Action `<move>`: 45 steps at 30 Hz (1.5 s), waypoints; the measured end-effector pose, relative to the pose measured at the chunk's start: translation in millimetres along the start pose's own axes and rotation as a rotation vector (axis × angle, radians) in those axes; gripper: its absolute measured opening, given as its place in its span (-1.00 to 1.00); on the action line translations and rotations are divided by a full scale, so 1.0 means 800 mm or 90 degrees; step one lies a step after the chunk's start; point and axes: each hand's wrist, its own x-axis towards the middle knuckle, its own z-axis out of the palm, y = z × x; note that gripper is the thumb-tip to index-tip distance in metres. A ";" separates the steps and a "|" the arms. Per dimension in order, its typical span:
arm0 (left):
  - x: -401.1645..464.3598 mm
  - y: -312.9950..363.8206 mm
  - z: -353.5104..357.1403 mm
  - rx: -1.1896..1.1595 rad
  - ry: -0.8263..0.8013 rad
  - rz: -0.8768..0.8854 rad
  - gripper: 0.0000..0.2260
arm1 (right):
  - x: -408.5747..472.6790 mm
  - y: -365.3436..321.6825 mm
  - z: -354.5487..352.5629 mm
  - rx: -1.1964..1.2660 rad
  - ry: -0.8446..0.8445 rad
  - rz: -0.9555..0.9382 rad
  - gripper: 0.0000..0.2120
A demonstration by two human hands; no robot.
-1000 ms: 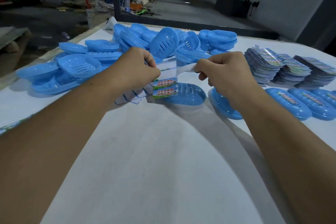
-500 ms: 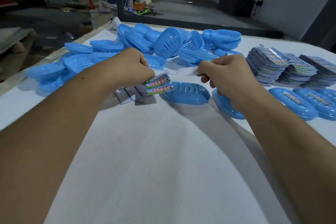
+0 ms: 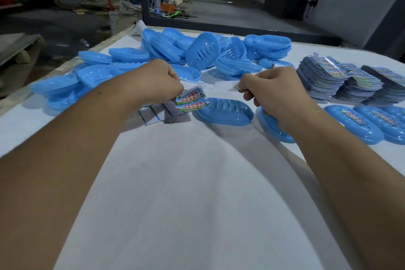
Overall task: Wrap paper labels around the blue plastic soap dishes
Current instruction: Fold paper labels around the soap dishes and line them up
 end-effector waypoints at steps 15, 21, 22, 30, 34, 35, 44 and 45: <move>-0.010 0.012 0.023 -0.488 -0.170 -0.046 -0.77 | -0.004 -0.005 0.007 0.005 -0.013 -0.090 -0.78; -0.013 0.011 0.029 -0.524 -0.189 -0.020 -0.63 | -0.005 -0.004 0.009 0.018 -0.020 -0.112 -0.79; -0.013 0.010 0.030 -0.507 -0.181 -0.012 -0.62 | -0.005 -0.004 0.010 0.018 -0.021 -0.115 -0.79; -0.018 0.014 0.028 -0.441 -0.149 -0.049 -0.86 | -0.003 -0.003 0.007 0.003 -0.015 -0.107 -0.78; -0.016 0.013 0.026 -0.445 -0.132 -0.072 -0.87 | -0.001 -0.002 0.005 -0.011 -0.002 -0.097 -0.78; -0.015 0.012 0.026 -0.445 -0.131 -0.075 -0.87 | -0.001 -0.001 0.004 -0.013 0.001 -0.096 -0.78; -0.012 0.005 0.023 -0.407 -0.136 -0.053 -0.86 | 0.003 0.005 0.000 -0.082 0.015 -0.111 -0.76; -0.013 0.005 0.022 -0.406 -0.136 -0.052 -0.86 | 0.003 0.006 0.000 -0.089 0.011 -0.116 -0.76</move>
